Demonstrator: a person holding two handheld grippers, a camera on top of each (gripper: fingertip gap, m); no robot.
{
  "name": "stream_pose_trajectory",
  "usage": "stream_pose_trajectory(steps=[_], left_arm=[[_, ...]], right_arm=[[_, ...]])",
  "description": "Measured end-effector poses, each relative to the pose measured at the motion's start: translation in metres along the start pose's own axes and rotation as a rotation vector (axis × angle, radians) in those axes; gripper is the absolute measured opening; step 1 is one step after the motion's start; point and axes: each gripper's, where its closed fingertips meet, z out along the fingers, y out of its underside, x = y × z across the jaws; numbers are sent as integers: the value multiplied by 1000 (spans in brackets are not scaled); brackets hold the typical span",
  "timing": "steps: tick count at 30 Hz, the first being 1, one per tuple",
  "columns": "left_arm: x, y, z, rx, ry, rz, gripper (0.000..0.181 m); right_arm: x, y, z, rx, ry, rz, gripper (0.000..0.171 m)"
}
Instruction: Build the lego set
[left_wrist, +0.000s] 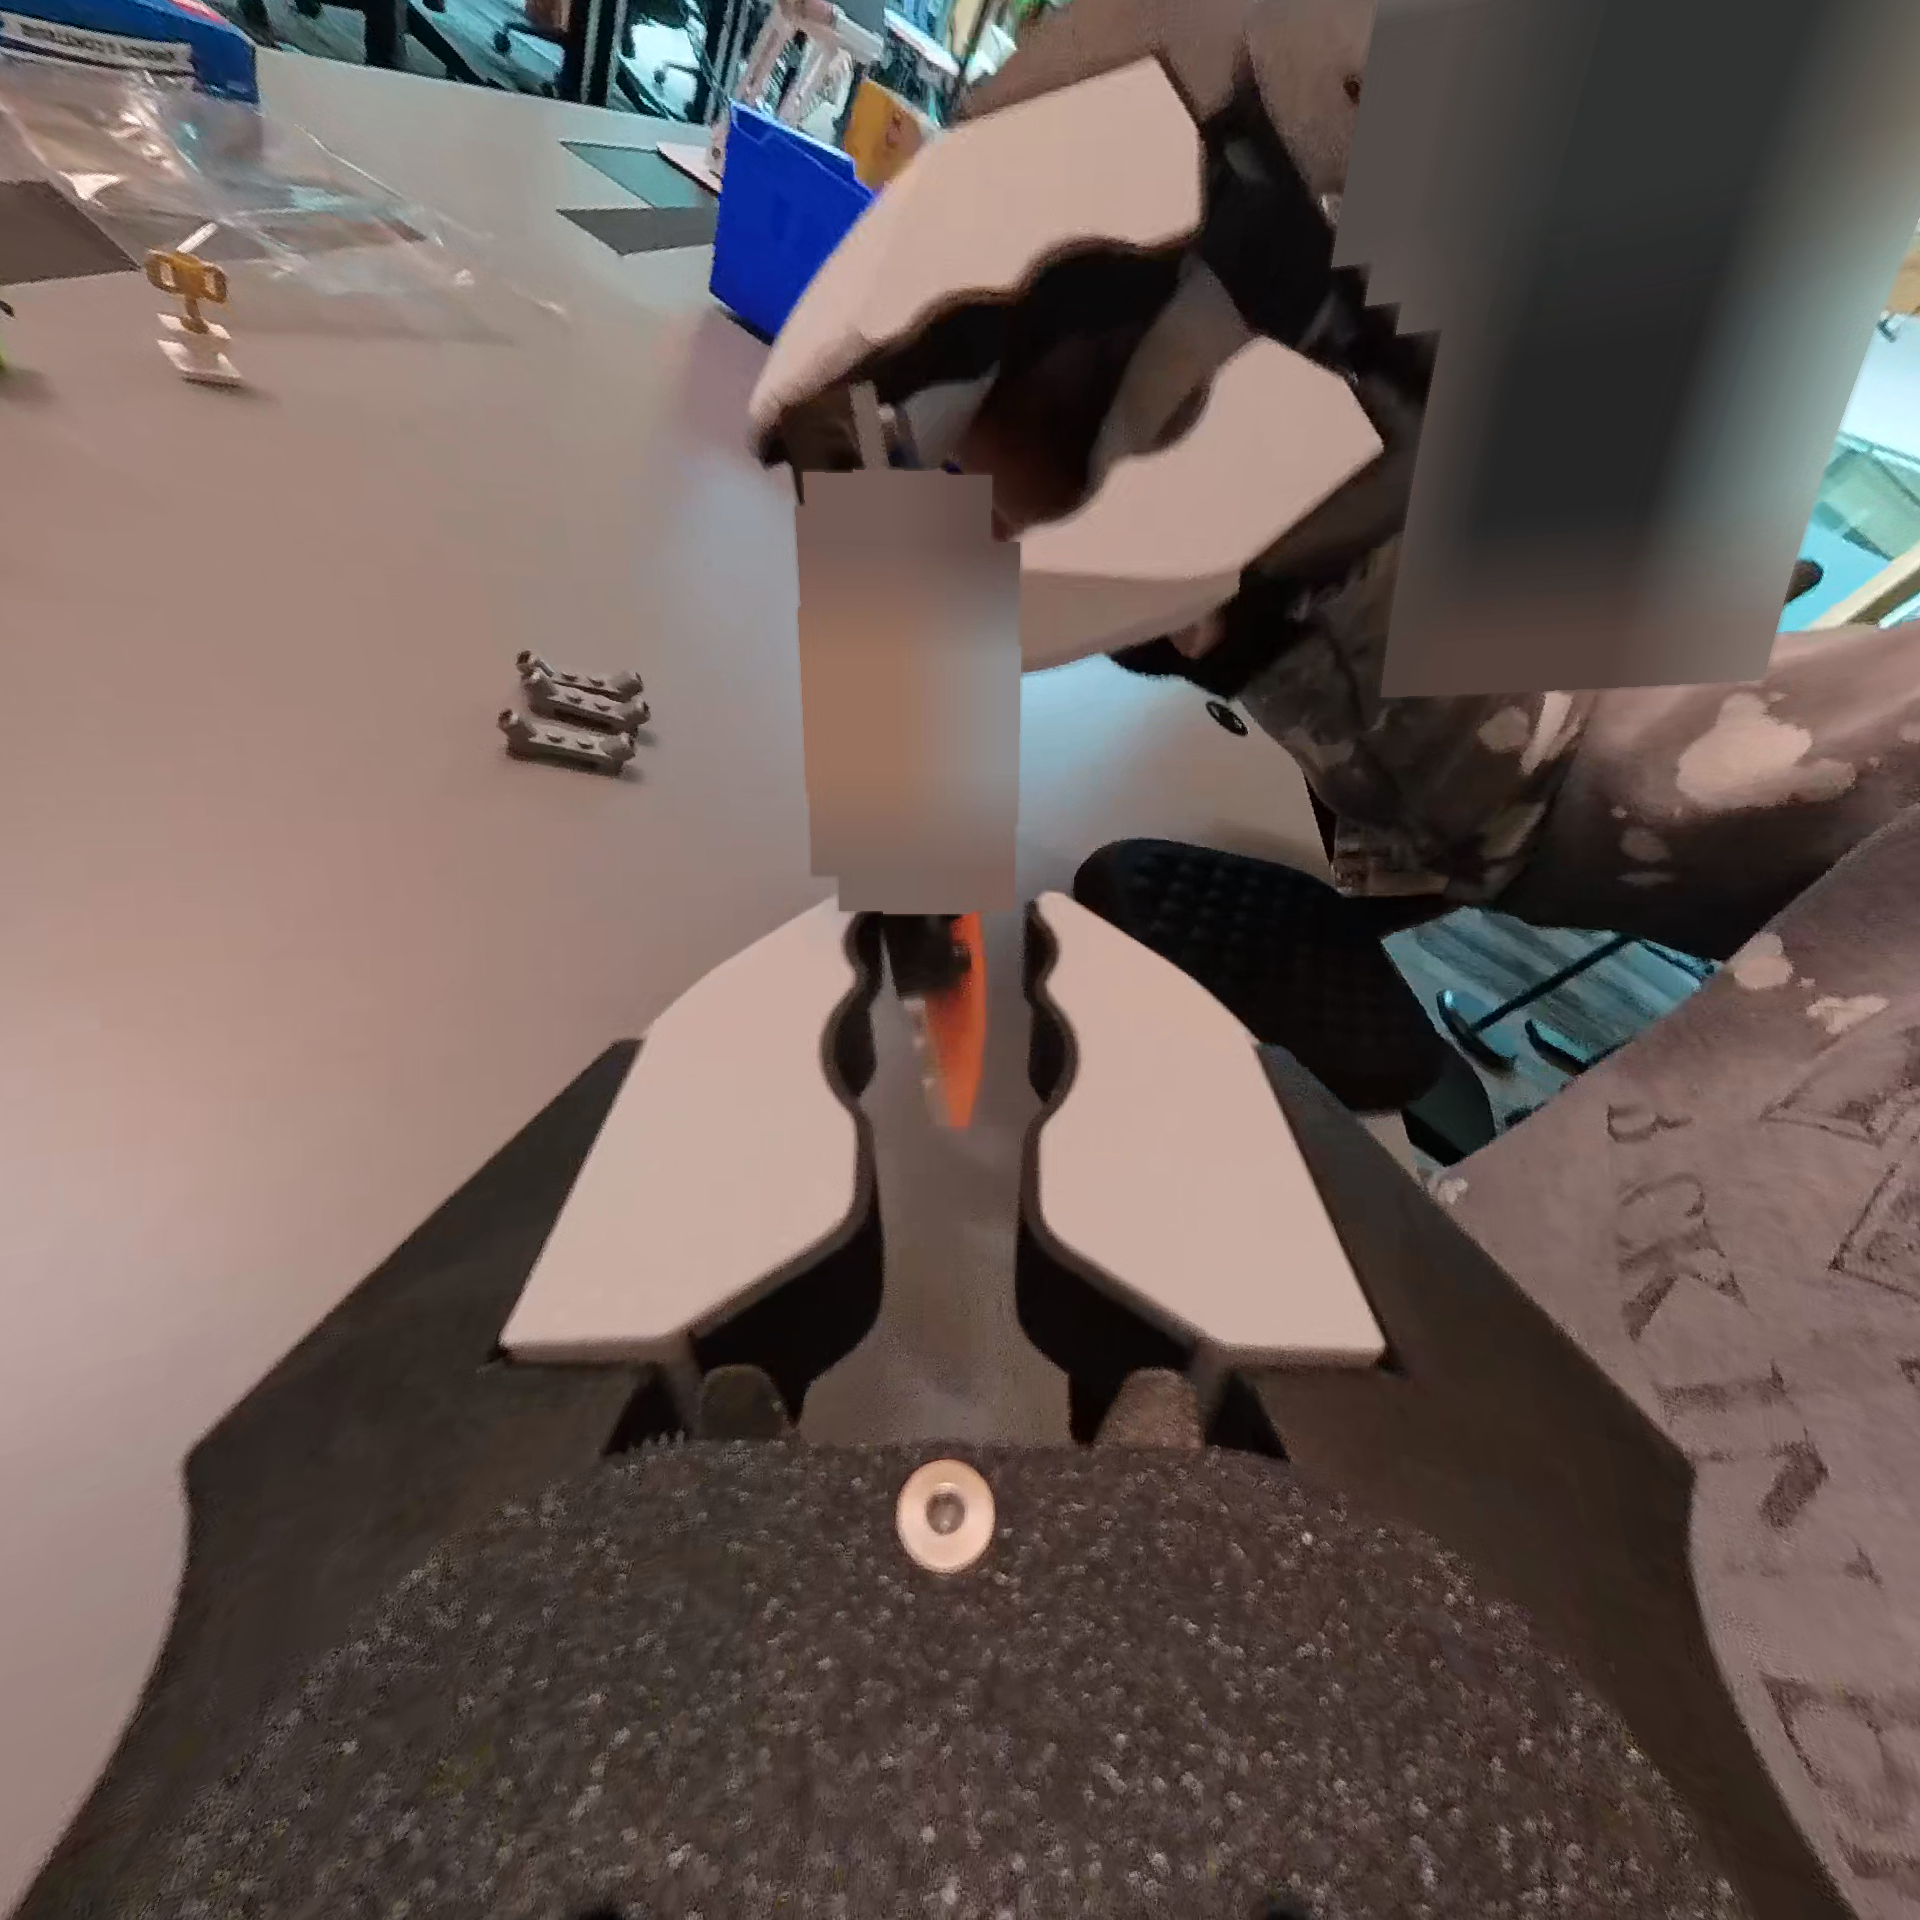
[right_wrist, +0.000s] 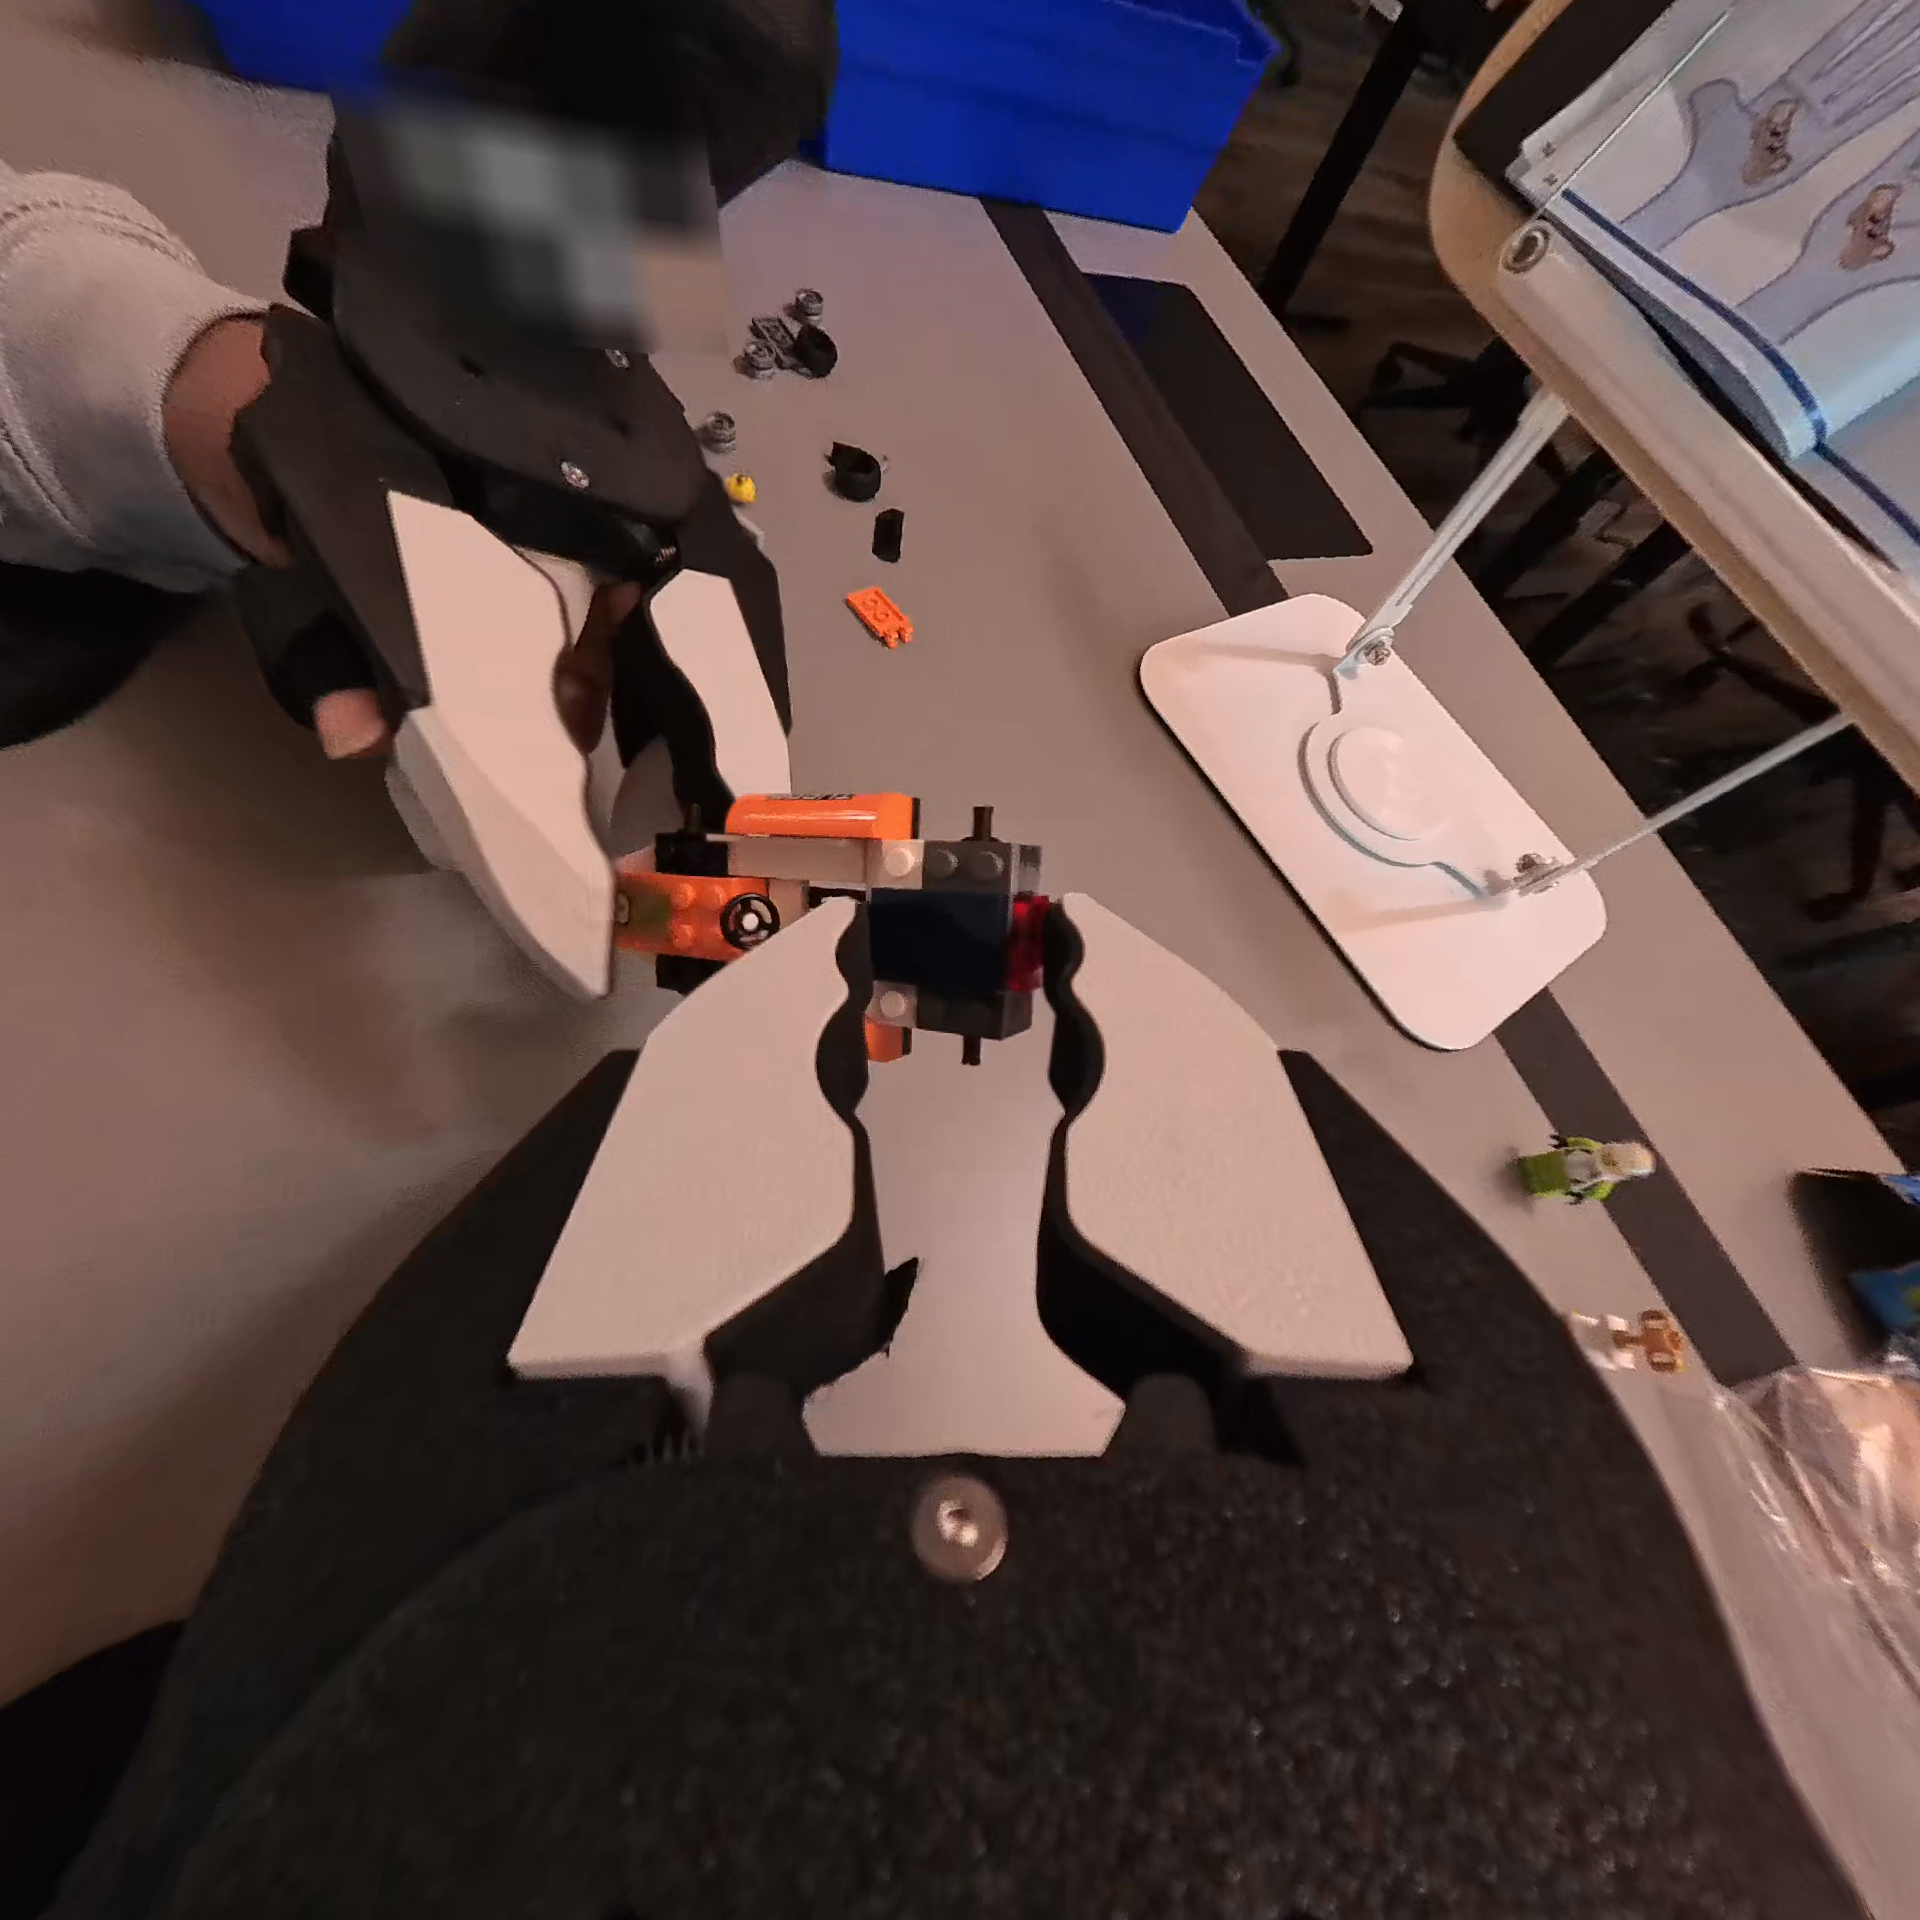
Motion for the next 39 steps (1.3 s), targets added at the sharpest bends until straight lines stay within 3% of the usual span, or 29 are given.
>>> stream_pose_trajectory(steps=[2,11,16,20,25,34,39], left_arm=[[-3,-3,0,28,-5,-31,18],[-8,-6,-2,69,-29,-73,18],[-22,-6,-6,108,-86,-152,17],[-33,-5,-8,127,-124,-229,18],[-39,-2,-8,140,-146,-231,17],[-47,0,-12,137,-206,-163,17],[-49,-2,-14,141,-214,-151,17]], right_arm=[[-3,-1,2,-3,6,-14,32],[1,-3,4,0,38,-22,32],[32,-2,-15,65,112,108,35],[59,61,-20,-129,152,285,34],[42,125,9,-327,81,439,28],[48,150,35,-579,88,432,15],[46,149,40,-589,72,431,8]])
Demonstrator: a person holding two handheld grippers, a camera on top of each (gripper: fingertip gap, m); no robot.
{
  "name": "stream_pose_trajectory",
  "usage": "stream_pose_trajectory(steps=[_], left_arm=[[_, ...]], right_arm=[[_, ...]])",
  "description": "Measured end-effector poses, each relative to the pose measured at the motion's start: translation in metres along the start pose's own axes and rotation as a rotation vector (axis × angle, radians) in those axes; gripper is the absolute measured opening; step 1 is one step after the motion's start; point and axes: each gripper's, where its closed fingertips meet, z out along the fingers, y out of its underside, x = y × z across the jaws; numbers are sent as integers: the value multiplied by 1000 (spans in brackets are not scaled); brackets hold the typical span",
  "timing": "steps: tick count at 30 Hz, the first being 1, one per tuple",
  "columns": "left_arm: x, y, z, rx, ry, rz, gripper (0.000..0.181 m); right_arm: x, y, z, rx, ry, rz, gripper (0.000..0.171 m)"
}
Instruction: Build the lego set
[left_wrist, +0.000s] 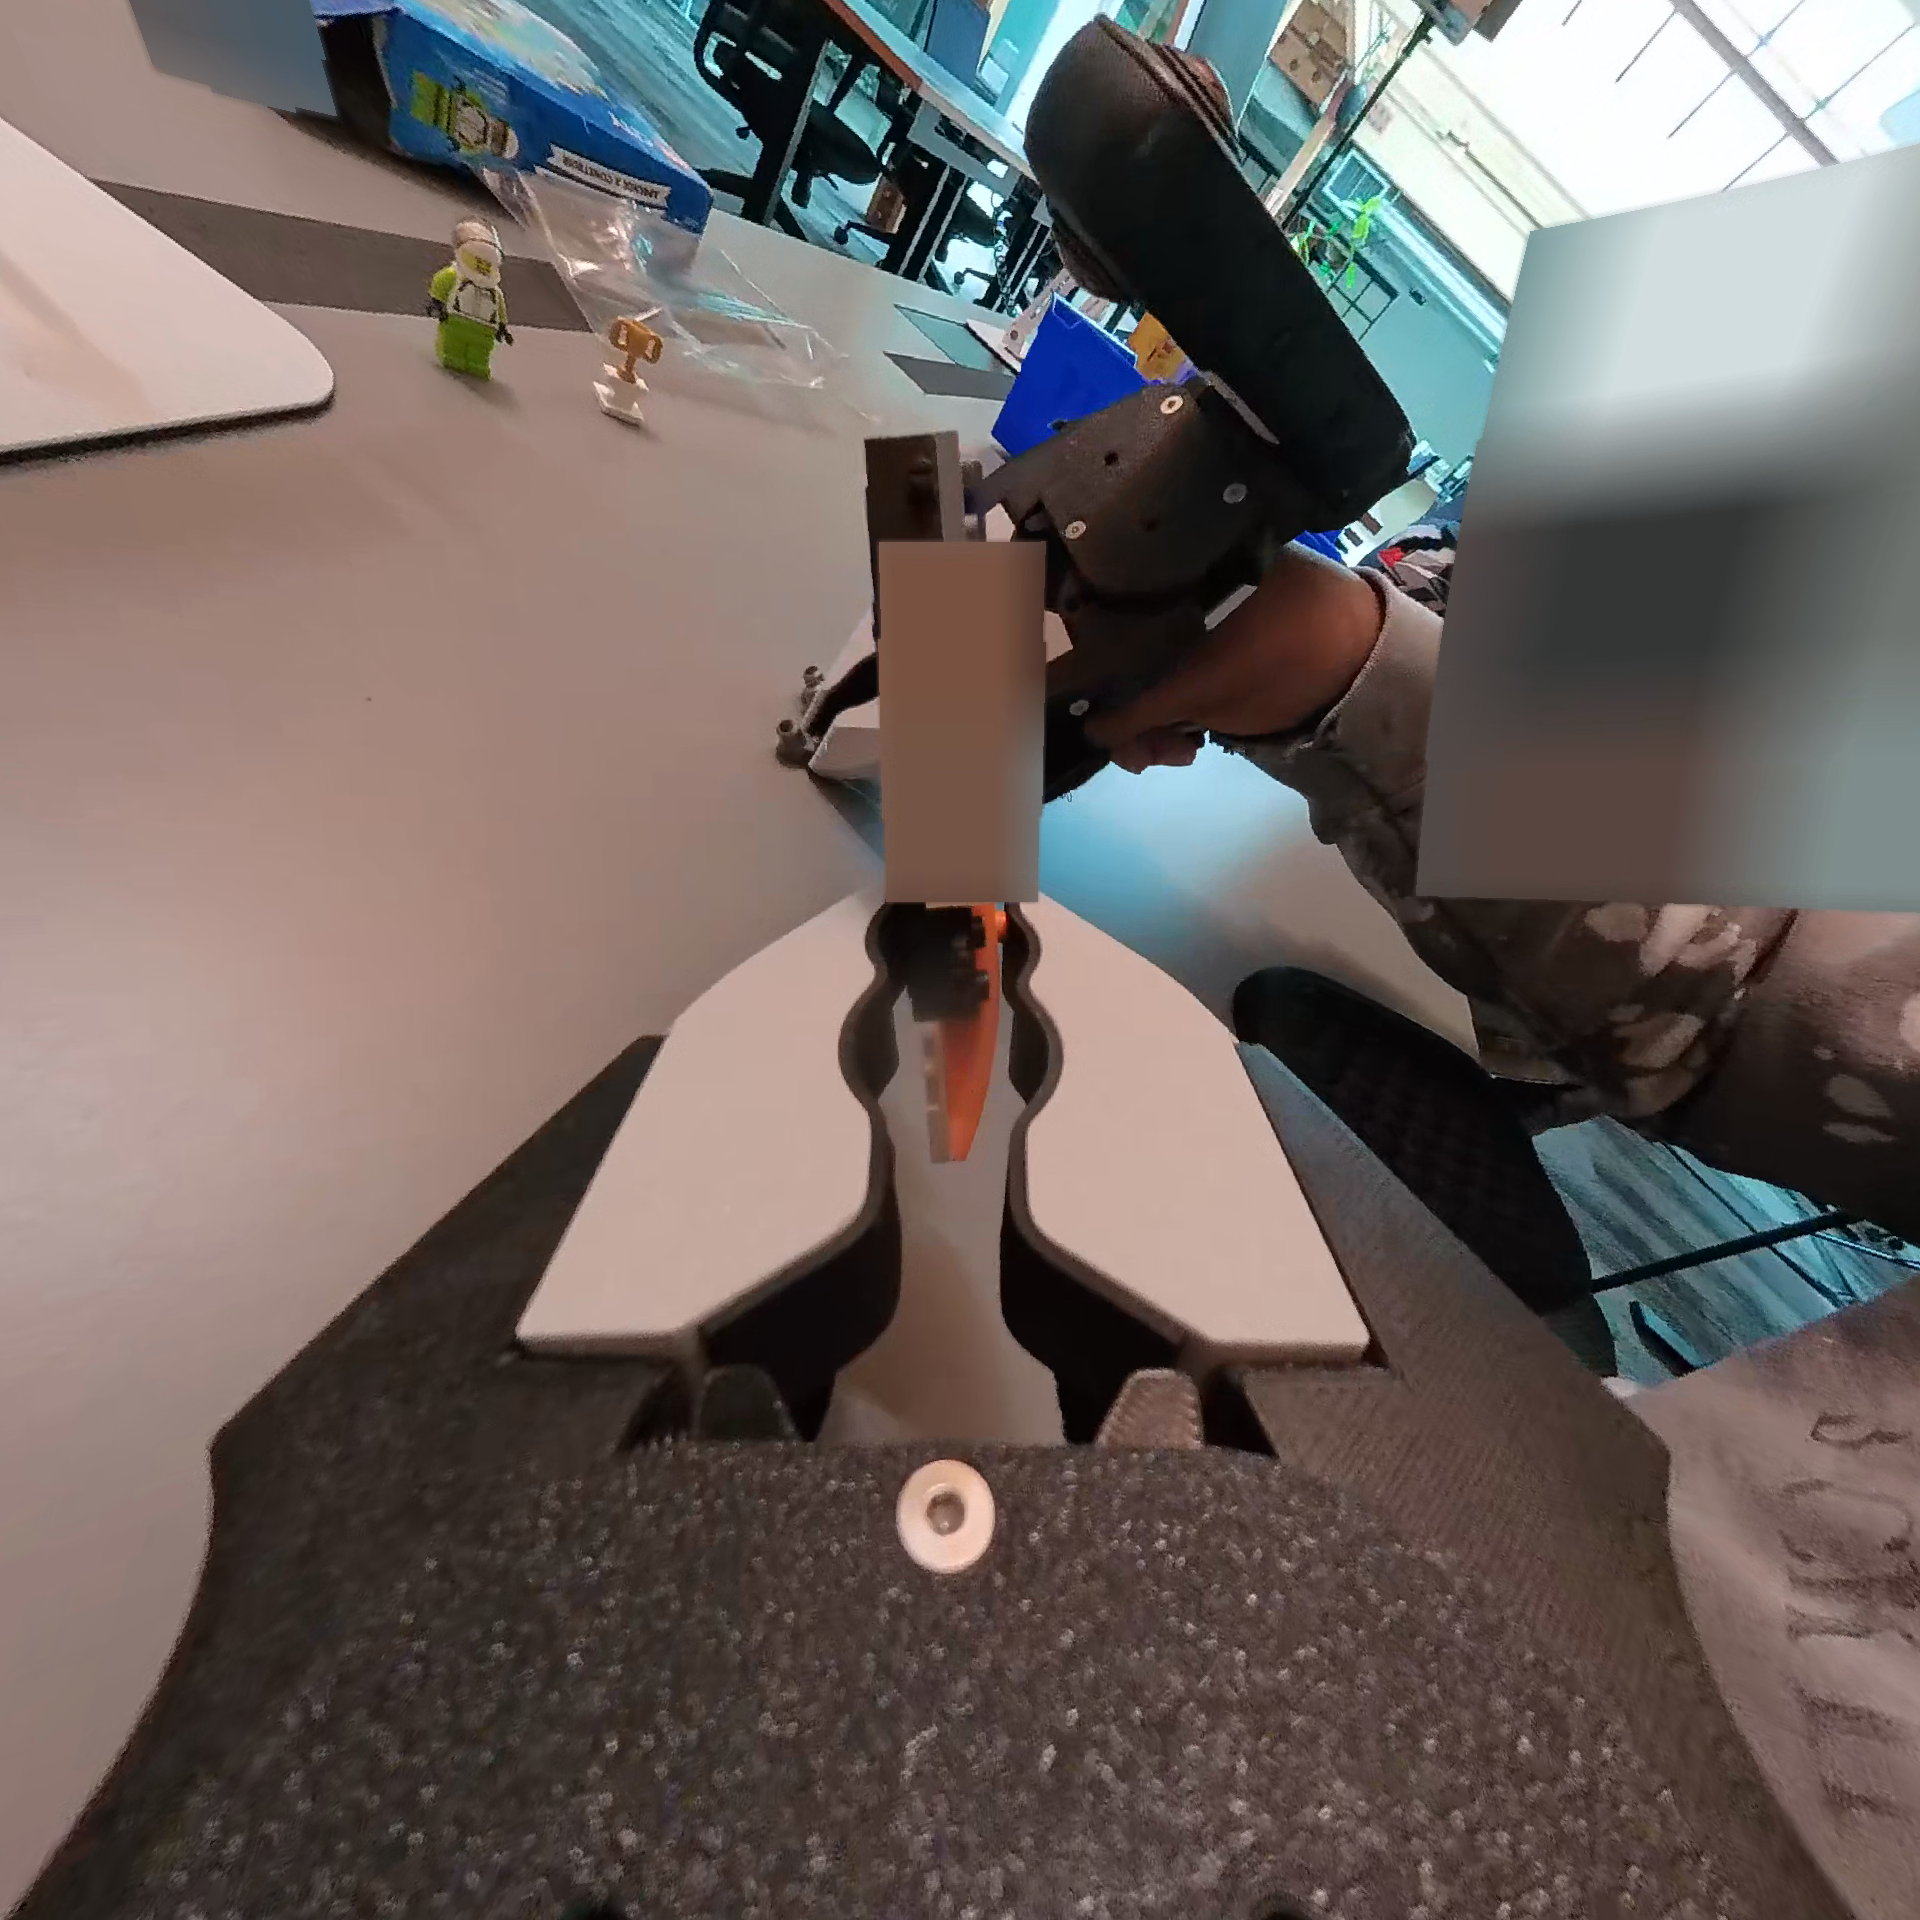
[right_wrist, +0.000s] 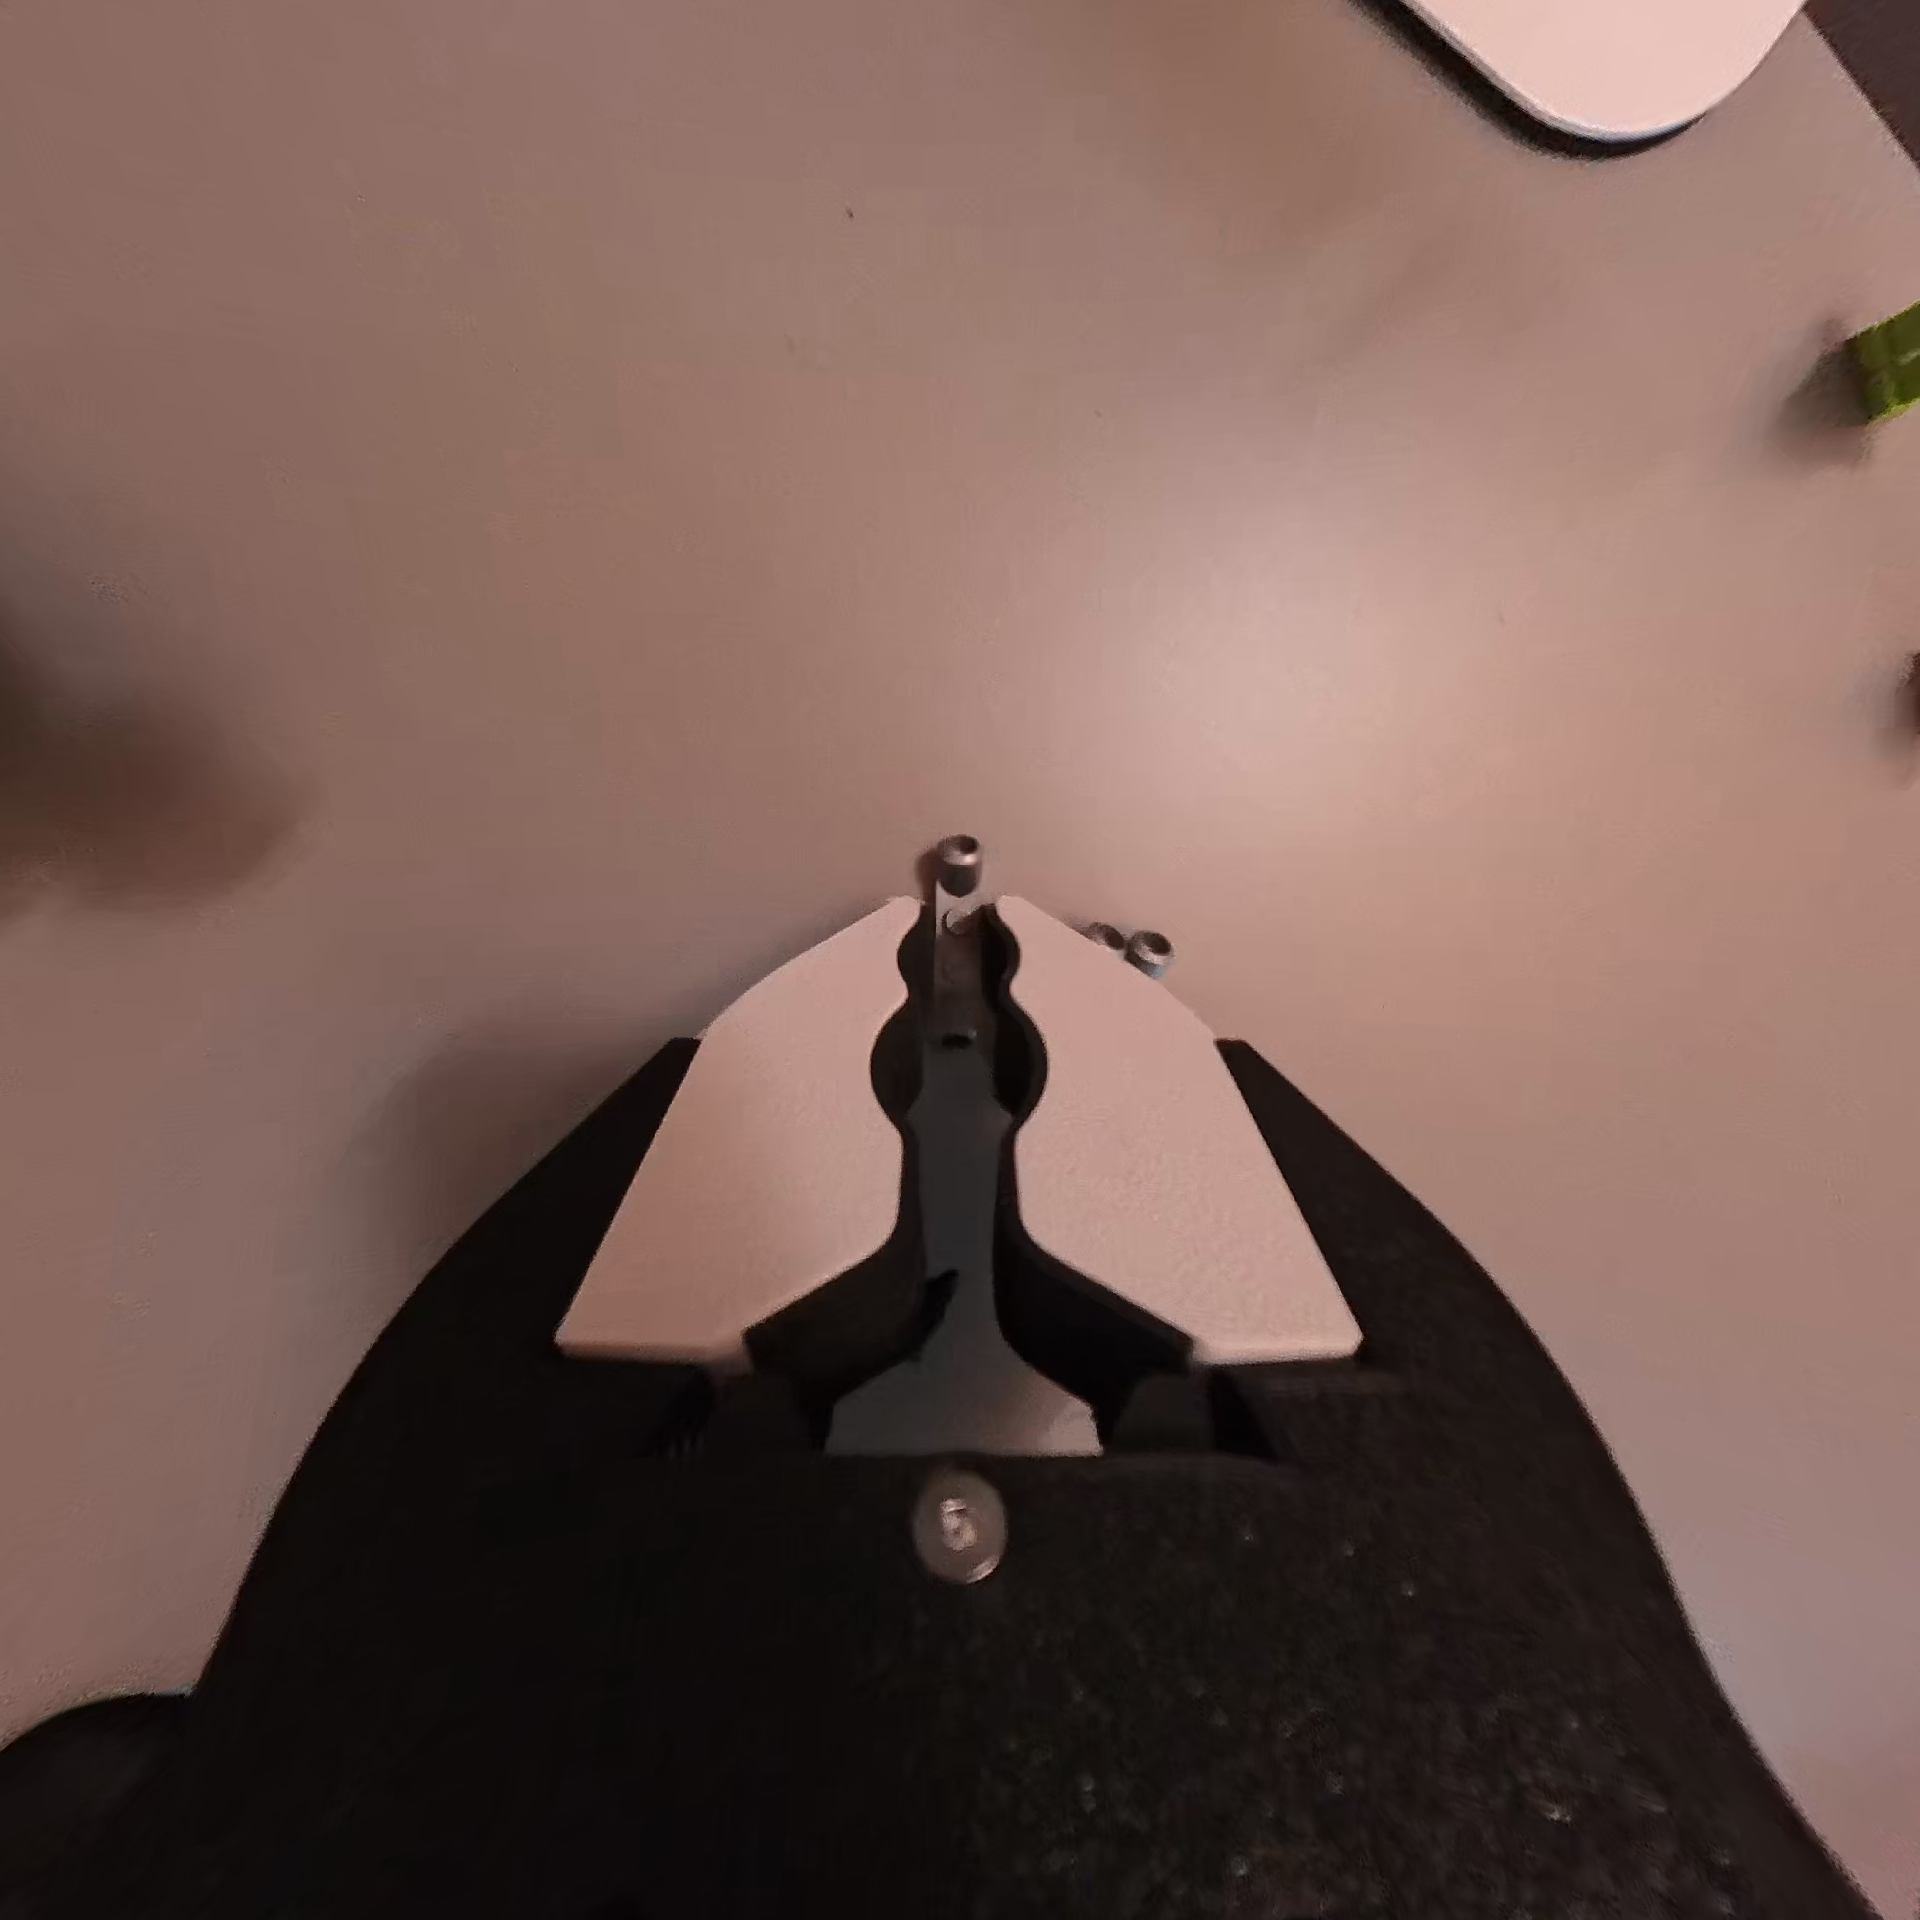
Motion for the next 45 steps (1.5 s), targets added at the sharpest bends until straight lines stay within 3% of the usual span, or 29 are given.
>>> stream_pose_trajectory(steps=[4,8,10,16,23,32,39,42,45], left_arm=[[-1,0,0,-1,0,-6,18],[-2,0,0,-1,-10,-5,18],[-1,0,1,-2,-9,-6,18],[10,-2,1,5,-13,44,18],[21,-7,-2,24,-13,142,18],[39,-20,-9,86,16,247,18],[48,-21,-9,91,43,272,19],[46,-19,-8,86,55,219,19],[45,-17,-5,76,123,7,18]], right_arm=[[-7,-15,-7,127,5,-135,8],[-48,-73,-79,573,2,-388,8],[-67,-88,-106,645,28,-465,8],[-96,-92,-103,625,162,-625,8],[-96,-92,-108,631,217,-617,8],[-104,-97,-131,795,188,-588,8],[-104,-98,-137,820,198,-614,8],[-103,-97,-134,795,205,-620,8],[-100,-95,-127,727,185,-591,8]])
